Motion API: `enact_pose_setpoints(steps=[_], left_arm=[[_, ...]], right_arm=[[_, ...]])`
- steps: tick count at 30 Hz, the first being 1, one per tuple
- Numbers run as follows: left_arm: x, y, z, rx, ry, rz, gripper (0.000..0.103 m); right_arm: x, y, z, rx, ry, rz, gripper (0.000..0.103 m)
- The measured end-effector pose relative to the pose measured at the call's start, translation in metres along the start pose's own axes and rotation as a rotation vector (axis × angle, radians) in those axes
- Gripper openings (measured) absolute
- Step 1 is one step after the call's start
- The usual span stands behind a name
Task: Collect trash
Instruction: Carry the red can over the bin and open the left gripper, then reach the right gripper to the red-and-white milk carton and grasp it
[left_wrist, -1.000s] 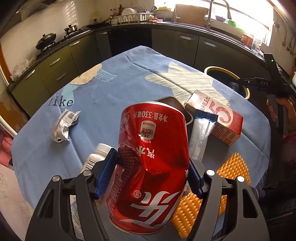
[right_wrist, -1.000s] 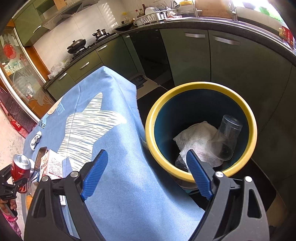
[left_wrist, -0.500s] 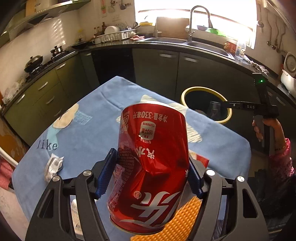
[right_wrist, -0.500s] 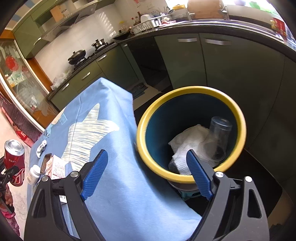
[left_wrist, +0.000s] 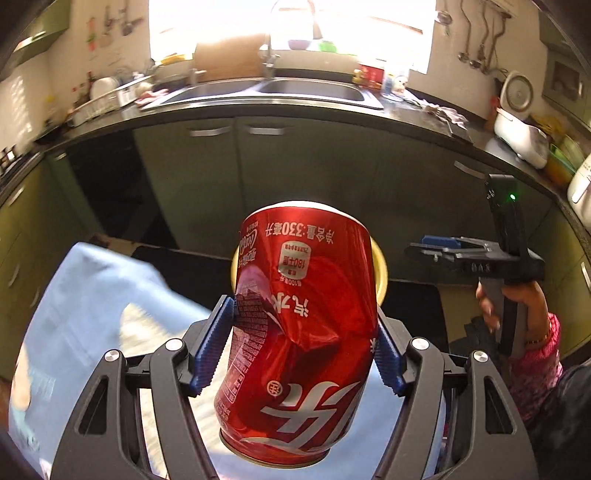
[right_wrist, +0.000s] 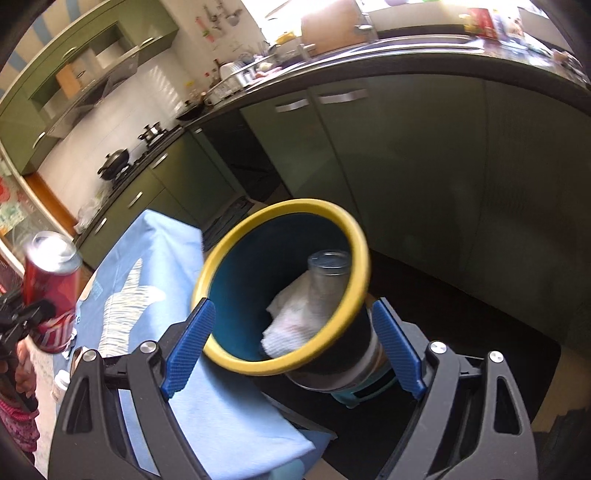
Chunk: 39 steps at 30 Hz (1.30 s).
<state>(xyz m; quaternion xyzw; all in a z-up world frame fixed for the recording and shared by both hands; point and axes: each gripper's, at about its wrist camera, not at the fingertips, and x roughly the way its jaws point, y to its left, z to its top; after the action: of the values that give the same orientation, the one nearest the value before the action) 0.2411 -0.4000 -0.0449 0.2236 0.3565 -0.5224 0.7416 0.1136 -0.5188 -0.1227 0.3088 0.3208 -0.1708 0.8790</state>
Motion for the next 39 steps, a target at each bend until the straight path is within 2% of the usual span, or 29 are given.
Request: enact_pose_setpoints(steps=[5,8,9,11,13,15,19,25,27,31,36,39], left_arm=[[0.068,-0.006,0.040,-0.011,0.060,-0.050,0.069],[0.102,-0.003,0.053,-0.033,0.093,-0.025,0.071],[0.109,0.000,0.054,-0.045,0.102,-0.008,0.076],[0.113,0.005,0.055,-0.059,0.103,0.024,0.077],[0.104,0.007,0.054,-0.073,0.080,0.022,0.077],[0.087,0.008,0.050,-0.075,0.048,0.035,0.081],[0.042,0.014,0.032,-0.079,-0.024,0.063,0.082],[-0.045,0.032,-0.012,-0.198,-0.146,0.092,0.084],[-0.079,0.041,-0.034,-0.247,-0.206,0.142,0.087],[-0.139,0.057,-0.088,-0.336,-0.313,0.291,0.091],[-0.188,0.080,-0.159,-0.475,-0.402,0.431,0.092],[-0.205,0.090,-0.198,-0.519,-0.443,0.534,0.093]], right_arm=[[-0.006,-0.015,0.000,0.028,-0.006,-0.023,0.082],[-0.009,-0.020,-0.001,0.035,-0.007,-0.032,0.083],[-0.010,-0.021,-0.002,0.039,-0.007,-0.033,0.083],[-0.011,-0.022,-0.003,0.044,-0.011,-0.032,0.083],[-0.013,-0.023,-0.004,0.043,-0.013,-0.032,0.083],[-0.012,-0.022,-0.003,0.041,-0.012,-0.030,0.083],[-0.006,-0.012,-0.004,0.020,0.004,-0.009,0.083],[0.002,0.017,-0.009,-0.045,0.041,0.027,0.083],[0.006,0.034,-0.013,-0.083,0.059,0.044,0.083],[0.014,0.072,-0.022,-0.161,0.098,0.083,0.083],[0.022,0.131,-0.042,-0.262,0.131,0.166,0.083],[0.024,0.172,-0.062,-0.338,0.157,0.235,0.083]])
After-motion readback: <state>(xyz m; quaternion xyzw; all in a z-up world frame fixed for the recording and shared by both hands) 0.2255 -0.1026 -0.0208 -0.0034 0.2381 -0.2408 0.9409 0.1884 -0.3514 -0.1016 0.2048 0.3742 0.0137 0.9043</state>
